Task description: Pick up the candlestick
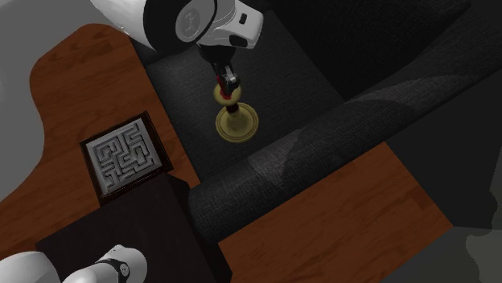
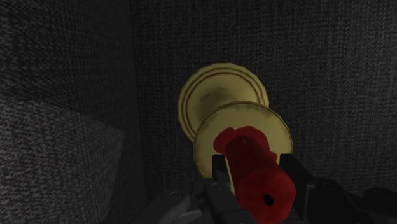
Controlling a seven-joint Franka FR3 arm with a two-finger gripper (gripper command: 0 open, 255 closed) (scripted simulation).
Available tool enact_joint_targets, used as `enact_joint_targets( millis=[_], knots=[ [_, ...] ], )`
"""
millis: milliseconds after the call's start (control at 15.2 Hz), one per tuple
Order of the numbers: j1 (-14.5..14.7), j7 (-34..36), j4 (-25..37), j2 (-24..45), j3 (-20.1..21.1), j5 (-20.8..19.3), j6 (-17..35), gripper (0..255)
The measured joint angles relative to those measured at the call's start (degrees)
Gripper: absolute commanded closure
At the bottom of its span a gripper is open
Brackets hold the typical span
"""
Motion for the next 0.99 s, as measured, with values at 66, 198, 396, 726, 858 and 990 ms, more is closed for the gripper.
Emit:
enact_joint_targets(
  millis=[66, 198, 396, 726, 858, 990],
  knots=[
    [0.03, -0.03, 0.64, 0.08, 0.00, -0.01, -0.60, 255],
    [0.10, -0.06, 1.92, 0.03, 0.04, 0.02, -1.93, 255],
    [0.30, -0.13, 4.93, 0.52, 0.08, -0.13, -4.48, 255],
    [0.71, -0.10, 9.57, 1.11, 0.21, -0.34, -8.57, 255],
    [1.12, 0.10, 12.38, 1.94, 0.30, -0.66, -10.60, 255],
    [1.20, 0.02, 13.77, 2.13, 0.31, -0.74, -11.82, 255]
  ],
)
